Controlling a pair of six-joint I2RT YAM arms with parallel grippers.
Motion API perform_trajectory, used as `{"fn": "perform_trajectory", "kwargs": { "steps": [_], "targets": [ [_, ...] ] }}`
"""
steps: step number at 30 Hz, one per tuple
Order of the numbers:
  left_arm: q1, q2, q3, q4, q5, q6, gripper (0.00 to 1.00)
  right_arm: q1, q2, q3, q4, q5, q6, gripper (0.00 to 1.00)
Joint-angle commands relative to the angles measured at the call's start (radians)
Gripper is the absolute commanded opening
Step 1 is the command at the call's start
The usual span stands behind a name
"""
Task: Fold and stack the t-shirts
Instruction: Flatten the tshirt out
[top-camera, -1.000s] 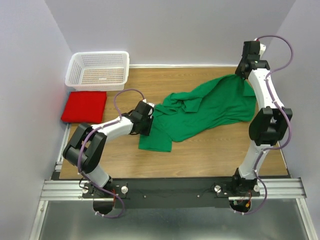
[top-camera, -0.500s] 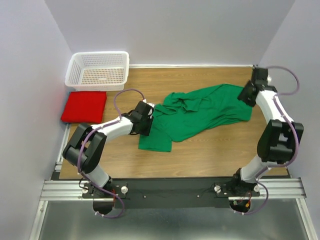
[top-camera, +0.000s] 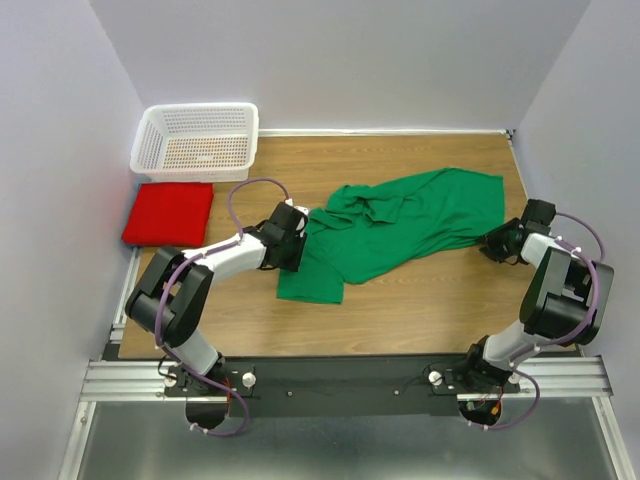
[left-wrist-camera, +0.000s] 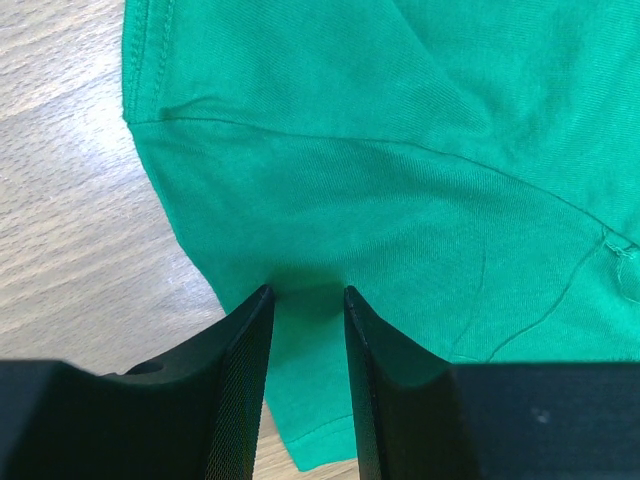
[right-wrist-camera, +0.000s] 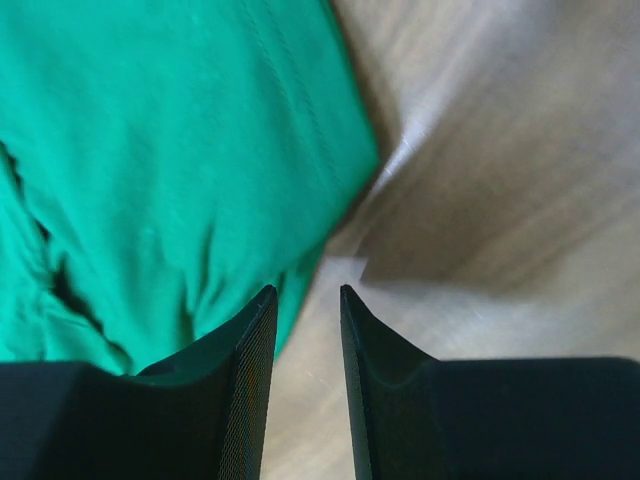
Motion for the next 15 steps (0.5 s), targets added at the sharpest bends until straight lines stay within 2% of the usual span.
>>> {"fn": "perform_trajectory", "kwargs": {
  "steps": [1,9,12,13,15],
  "targets": [
    [0.006,-0.012,-0.020,-0.021,-0.038,0.009,0.42,-0.010,0.042,-0.031,0.137,-0.054,0.069,0.38],
    [0.008,0.000,-0.017,-0.023,-0.036,0.010,0.42,-0.010,0.102,-0.034,0.174,-0.068,0.080,0.39],
    [0.008,0.000,-0.014,-0.021,-0.039,0.009,0.43,-0.010,0.099,-0.037,0.174,-0.065,0.068,0.24],
    [0.006,-0.002,-0.015,-0.023,-0.042,0.009,0.42,-0.010,0.096,-0.036,0.174,-0.064,0.060,0.16],
    [0.008,-0.003,-0.015,-0.021,-0.042,0.009,0.43,-0.011,0.084,-0.034,0.171,-0.069,0.054,0.10]
  ]
}}
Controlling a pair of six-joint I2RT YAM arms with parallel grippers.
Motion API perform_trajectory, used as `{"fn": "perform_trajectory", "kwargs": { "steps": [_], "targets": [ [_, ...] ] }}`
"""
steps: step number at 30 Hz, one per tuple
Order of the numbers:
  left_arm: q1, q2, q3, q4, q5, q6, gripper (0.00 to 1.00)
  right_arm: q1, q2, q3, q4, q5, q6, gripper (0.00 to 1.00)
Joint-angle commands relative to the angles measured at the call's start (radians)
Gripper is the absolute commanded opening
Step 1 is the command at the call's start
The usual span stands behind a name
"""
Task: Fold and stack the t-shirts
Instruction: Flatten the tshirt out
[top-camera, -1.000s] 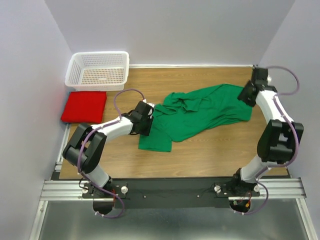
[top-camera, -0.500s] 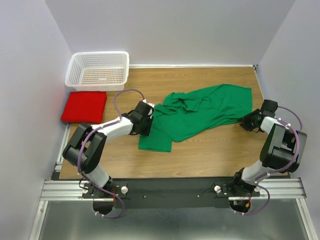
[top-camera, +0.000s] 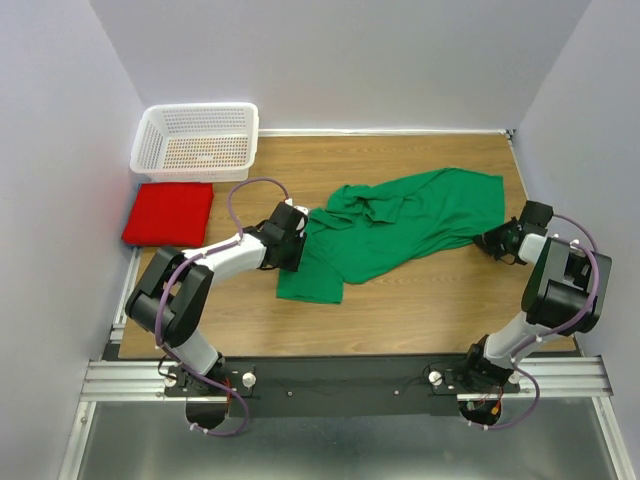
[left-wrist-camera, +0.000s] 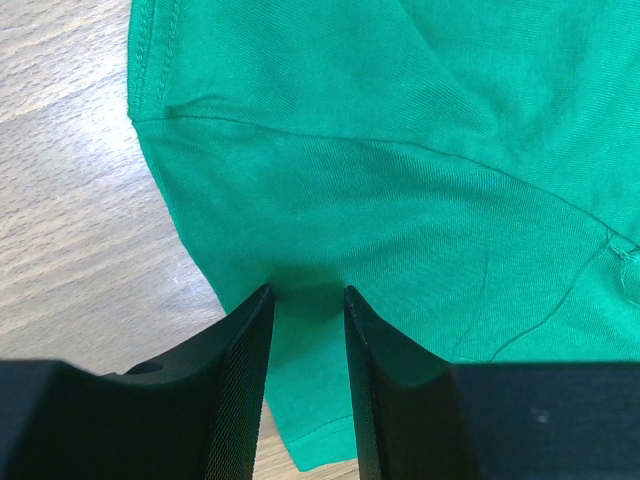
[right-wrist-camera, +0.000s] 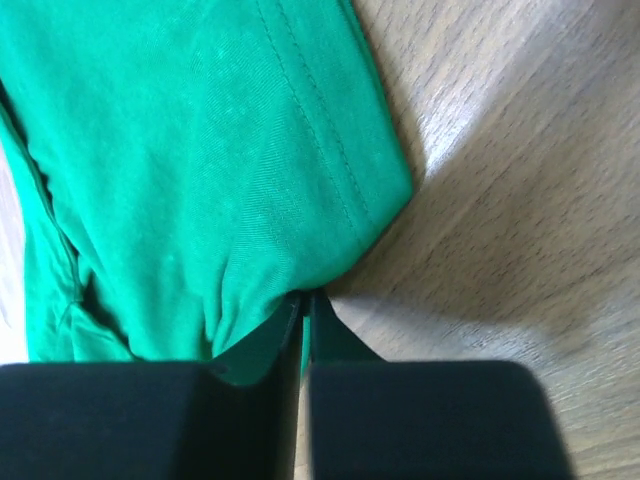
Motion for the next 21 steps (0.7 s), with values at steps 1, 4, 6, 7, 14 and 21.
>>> {"fn": "perform_trajectory", "kwargs": {
  "steps": [1,4,6,7,14,21],
  "targets": [
    [0.008,-0.002,-0.015,-0.023,-0.033,0.010,0.43,-0.008,-0.004,-0.011,0.007,-0.009,-0.021,0.04],
    [0.008,-0.005,-0.015,-0.023,-0.035,0.008,0.42,-0.008,-0.034,0.004,-0.011,-0.009,-0.045,0.01],
    [0.008,-0.009,-0.015,-0.023,-0.036,0.007,0.42,-0.008,-0.053,0.021,-0.057,0.003,-0.061,0.01],
    [0.009,-0.011,-0.015,-0.023,-0.038,0.007,0.42,-0.008,-0.068,0.055,-0.083,0.017,-0.071,0.01],
    [0.009,-0.023,-0.017,-0.023,-0.044,0.007,0.42,-0.008,-0.189,0.214,-0.396,0.136,-0.212,0.01],
    [0.011,-0.028,-0.017,-0.026,-0.049,0.005,0.42,-0.008,-0.341,0.268,-0.582,0.232,-0.256,0.01]
  ]
}}
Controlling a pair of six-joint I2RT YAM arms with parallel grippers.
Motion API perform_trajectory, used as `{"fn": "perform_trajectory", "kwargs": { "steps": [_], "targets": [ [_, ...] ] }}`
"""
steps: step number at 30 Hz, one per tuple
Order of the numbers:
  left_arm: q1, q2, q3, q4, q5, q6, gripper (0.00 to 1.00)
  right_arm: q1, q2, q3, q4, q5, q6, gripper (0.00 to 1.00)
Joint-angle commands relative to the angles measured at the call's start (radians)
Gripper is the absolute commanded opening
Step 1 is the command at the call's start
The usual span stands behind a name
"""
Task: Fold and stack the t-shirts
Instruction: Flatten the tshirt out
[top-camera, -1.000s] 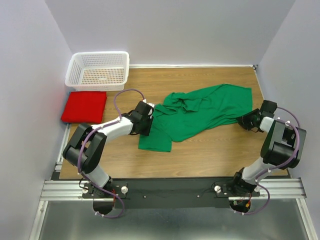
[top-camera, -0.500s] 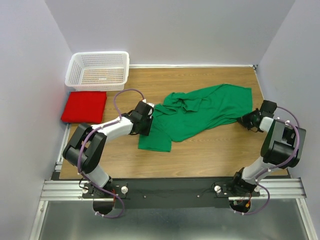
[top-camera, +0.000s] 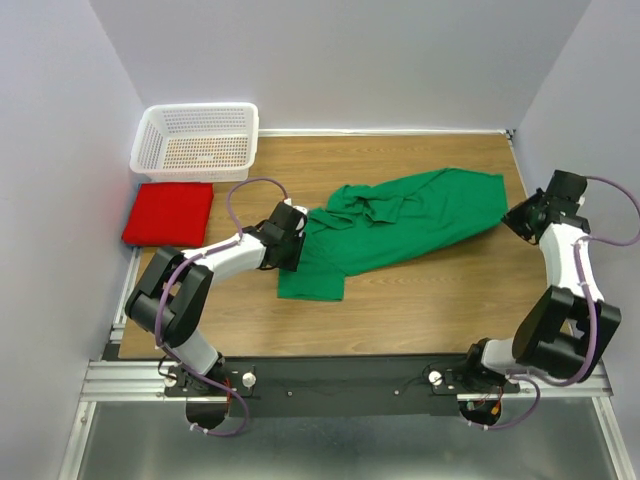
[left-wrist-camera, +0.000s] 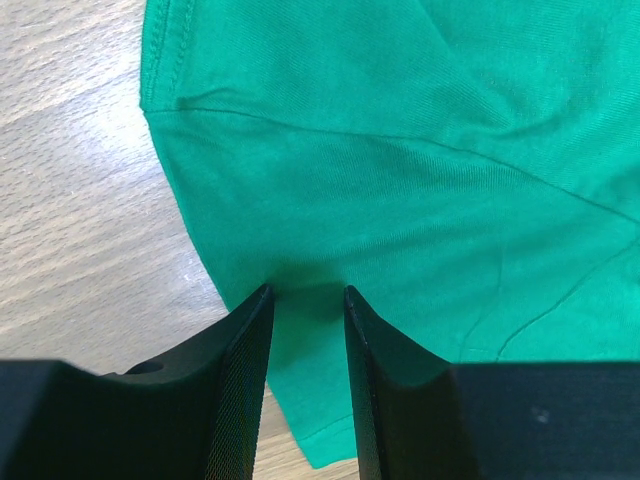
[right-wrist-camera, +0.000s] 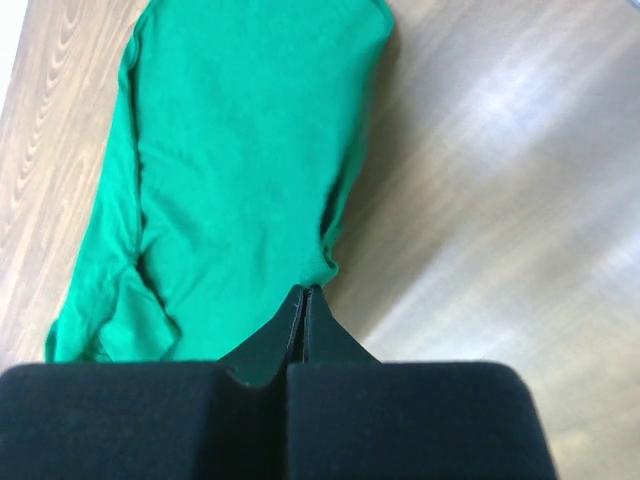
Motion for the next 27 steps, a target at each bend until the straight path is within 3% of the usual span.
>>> {"fn": "perform_trajectory", "kwargs": {
  "steps": [1,13,16,20,27],
  "targets": [
    [0.007,-0.026,-0.017,-0.022,-0.031,0.005,0.42,-0.008,-0.090,0.022,-0.178,0.093,-0.051,0.01],
    [0.012,-0.056,-0.020,-0.020,-0.051,-0.004,0.42,0.026,-0.236,-0.032,-0.300,0.094,-0.023,0.01],
    [0.013,-0.063,-0.020,-0.017,-0.059,-0.007,0.42,0.055,-0.241,0.051,-0.314,0.139,-0.051,0.01],
    [0.015,-0.061,-0.017,-0.016,-0.062,-0.009,0.42,0.058,-0.133,0.227,-0.314,0.119,-0.086,0.01],
    [0.015,-0.046,-0.011,-0.014,-0.074,-0.015,0.42,0.074,0.238,0.418,-0.216,-0.026,-0.132,0.01]
  ]
}}
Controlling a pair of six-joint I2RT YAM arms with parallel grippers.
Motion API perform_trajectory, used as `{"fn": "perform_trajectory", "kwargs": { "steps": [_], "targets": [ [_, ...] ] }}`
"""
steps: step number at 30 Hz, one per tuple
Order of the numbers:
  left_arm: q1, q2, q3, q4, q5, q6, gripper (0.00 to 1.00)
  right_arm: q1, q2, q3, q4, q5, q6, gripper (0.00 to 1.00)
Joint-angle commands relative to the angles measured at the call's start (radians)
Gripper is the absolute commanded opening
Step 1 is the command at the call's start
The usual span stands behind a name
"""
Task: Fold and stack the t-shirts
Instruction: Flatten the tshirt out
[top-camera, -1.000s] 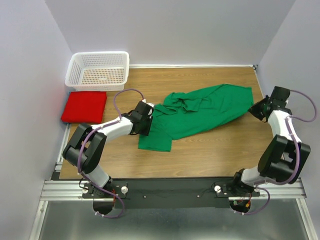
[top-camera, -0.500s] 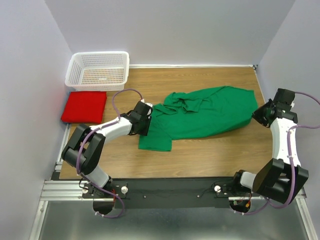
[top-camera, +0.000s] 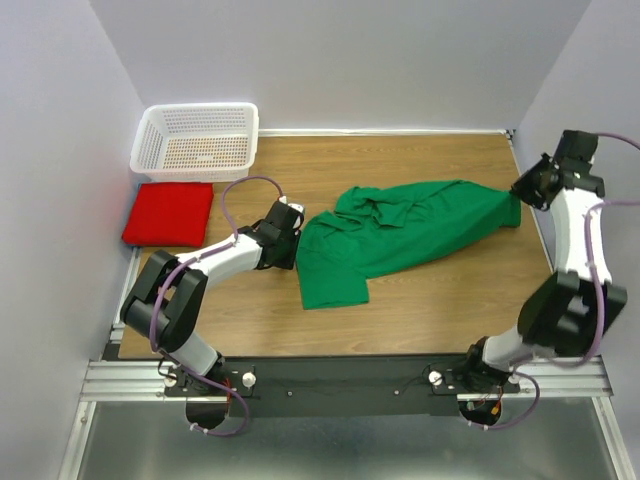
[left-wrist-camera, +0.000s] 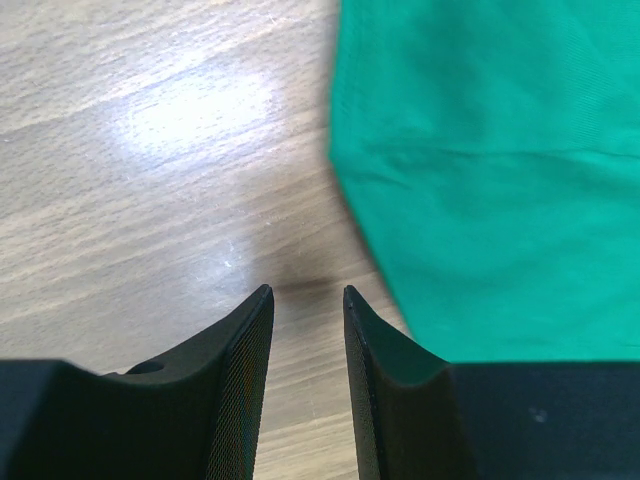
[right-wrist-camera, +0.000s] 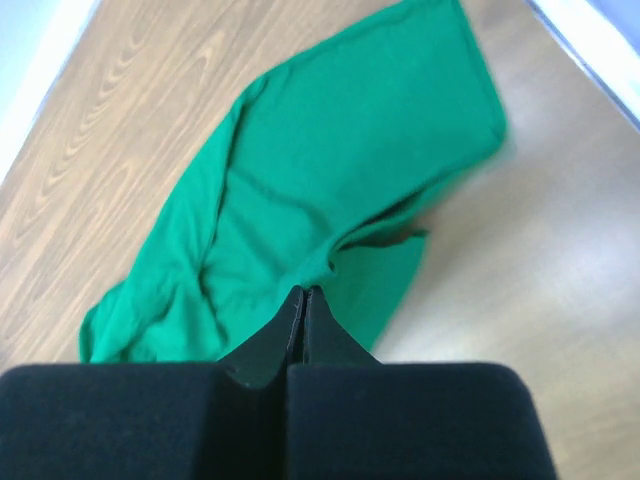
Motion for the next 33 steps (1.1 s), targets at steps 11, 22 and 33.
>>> {"fn": "perform_trajectory", "kwargs": {
  "steps": [11,22,33],
  "targets": [
    [0.007,-0.051,-0.004,0.022,-0.062,-0.027,0.43,0.104,0.299,0.064,0.067,-0.017,-0.098,0.52],
    [0.030,-0.175,-0.014,0.064,-0.151,-0.062,0.45,0.484,0.058,-0.361,0.261,-0.218,-0.055,0.50],
    [0.072,-0.315,-0.050,0.110,-0.254,-0.101,0.45,0.814,0.367,-0.264,0.432,-0.094,0.091,0.49]
  ]
}}
